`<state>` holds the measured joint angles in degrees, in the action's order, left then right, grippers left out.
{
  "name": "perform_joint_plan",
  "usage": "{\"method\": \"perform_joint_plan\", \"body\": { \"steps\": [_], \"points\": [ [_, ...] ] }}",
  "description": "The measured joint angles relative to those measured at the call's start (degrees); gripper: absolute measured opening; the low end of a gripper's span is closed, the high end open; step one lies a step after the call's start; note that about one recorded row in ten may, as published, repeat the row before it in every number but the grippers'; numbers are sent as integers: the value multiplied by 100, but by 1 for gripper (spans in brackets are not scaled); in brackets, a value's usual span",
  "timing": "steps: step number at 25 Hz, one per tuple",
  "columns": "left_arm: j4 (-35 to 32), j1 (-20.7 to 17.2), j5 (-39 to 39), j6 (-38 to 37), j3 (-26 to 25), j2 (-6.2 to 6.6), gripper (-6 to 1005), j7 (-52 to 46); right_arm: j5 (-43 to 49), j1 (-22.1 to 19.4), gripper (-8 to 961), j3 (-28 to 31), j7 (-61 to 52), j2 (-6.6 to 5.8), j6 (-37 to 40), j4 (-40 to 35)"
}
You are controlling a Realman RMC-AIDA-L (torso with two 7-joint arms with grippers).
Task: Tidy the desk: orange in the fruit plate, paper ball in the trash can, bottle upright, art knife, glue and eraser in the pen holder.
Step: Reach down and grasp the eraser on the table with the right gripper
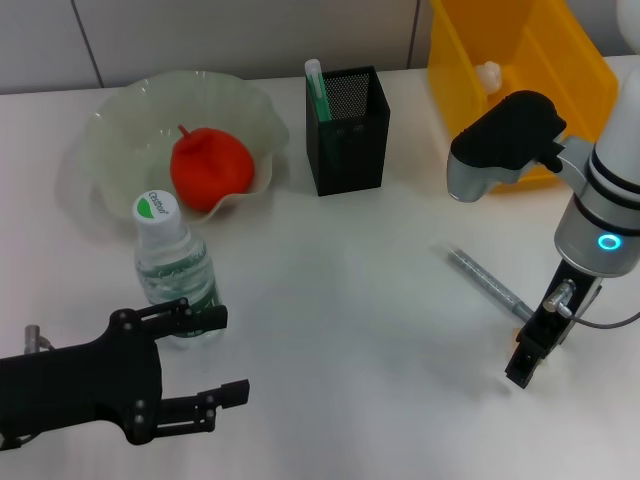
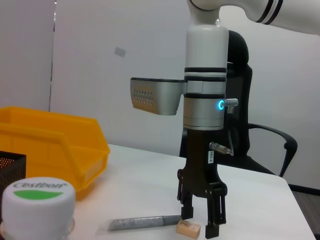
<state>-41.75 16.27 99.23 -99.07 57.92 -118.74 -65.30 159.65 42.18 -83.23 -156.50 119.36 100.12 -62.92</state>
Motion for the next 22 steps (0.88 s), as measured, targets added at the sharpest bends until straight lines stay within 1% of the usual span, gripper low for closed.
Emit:
{"method": "perform_joint_plan", "body": {
  "steps": [22],
  "points": [
    [3,-27,0,2,1,0,786,0,3,6,646,-69,-54,17,-158,31]
  ]
}}
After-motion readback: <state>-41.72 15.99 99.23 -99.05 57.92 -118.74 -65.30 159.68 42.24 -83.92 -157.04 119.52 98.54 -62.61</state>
